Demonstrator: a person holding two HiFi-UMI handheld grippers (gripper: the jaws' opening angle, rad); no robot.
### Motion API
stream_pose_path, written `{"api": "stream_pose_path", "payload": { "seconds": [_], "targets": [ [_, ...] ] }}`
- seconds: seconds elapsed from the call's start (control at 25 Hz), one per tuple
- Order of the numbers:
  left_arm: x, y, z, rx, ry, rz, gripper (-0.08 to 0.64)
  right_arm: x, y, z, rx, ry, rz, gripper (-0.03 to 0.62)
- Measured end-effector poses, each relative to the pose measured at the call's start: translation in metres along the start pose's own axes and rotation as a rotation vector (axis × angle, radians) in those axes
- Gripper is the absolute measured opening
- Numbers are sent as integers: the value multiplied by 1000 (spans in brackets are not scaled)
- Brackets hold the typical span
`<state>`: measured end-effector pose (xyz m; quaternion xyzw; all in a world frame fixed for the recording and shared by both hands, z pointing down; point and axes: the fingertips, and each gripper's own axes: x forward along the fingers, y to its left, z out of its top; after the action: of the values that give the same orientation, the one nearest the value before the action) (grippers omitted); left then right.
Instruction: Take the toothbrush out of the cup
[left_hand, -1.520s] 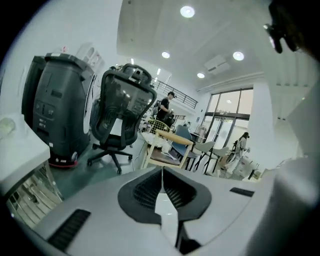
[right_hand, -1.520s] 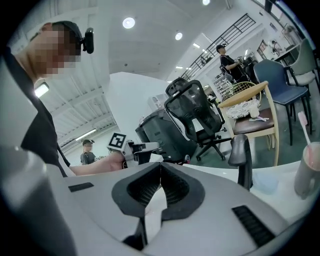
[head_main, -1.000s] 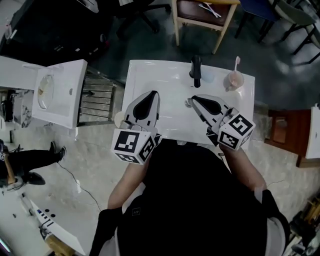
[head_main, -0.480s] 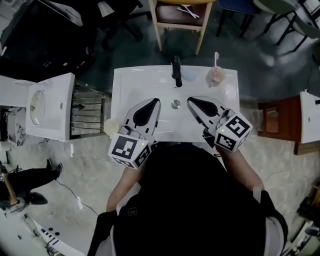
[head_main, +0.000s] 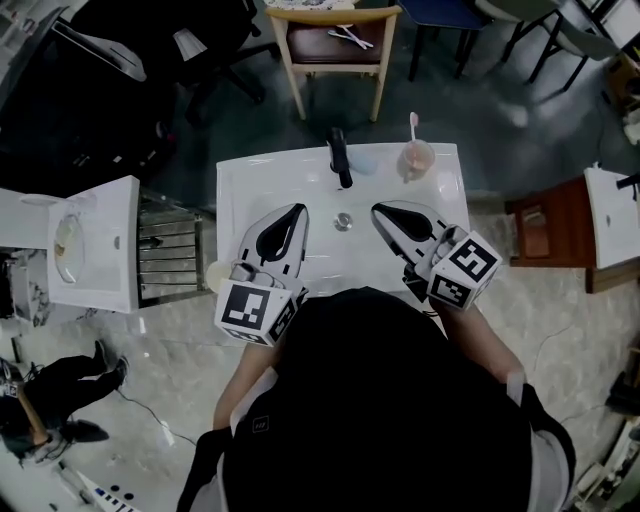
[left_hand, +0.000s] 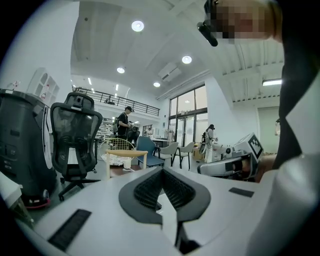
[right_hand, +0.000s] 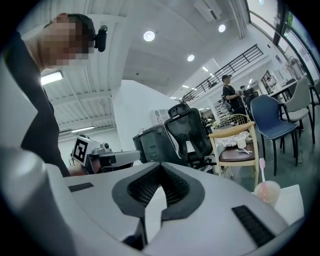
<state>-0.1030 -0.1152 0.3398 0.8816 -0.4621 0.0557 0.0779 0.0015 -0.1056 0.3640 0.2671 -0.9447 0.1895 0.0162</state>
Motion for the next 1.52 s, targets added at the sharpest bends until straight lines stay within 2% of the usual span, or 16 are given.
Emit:
{"api": "stream_pose_path", "payload": {
  "seconds": [0.12,0.24,0.32,0.44,0.68,0.84,1.04,1.24,1.4,1.52],
  "targets": [
    [-4,7,-12,-12,27,13,12,0,1,1,-13,4,-5,28],
    [-27,25,-30,0,72,91,12,2,5,-1,-32,24,9,28],
    [-44,40,-43,-36,89,139,12,6,6,-3,-37,39,25,28],
    [-66,60,-52,-117,80,203,14,21,10,-7,-22,65,51,28],
    [-113,93,-65,-137,55,338,14,65,32,-25,-2,114,150,28],
    [-140,113,-85,-199,62,431,14,88,34,-35,16,155,185,28],
    [-154,128,-93,-208,61,443,14,108,32,-40,15,181,143,28],
    [-146,134,-119,-268,97,453,14,98,19,-44,14,174,111,28],
    [-112,96,-108,-221,109,424,14,60,-25,-46,61,164,76,28],
    [-68,61,-95,-210,89,392,14,21,-63,-37,54,154,60,28]
  ]
}}
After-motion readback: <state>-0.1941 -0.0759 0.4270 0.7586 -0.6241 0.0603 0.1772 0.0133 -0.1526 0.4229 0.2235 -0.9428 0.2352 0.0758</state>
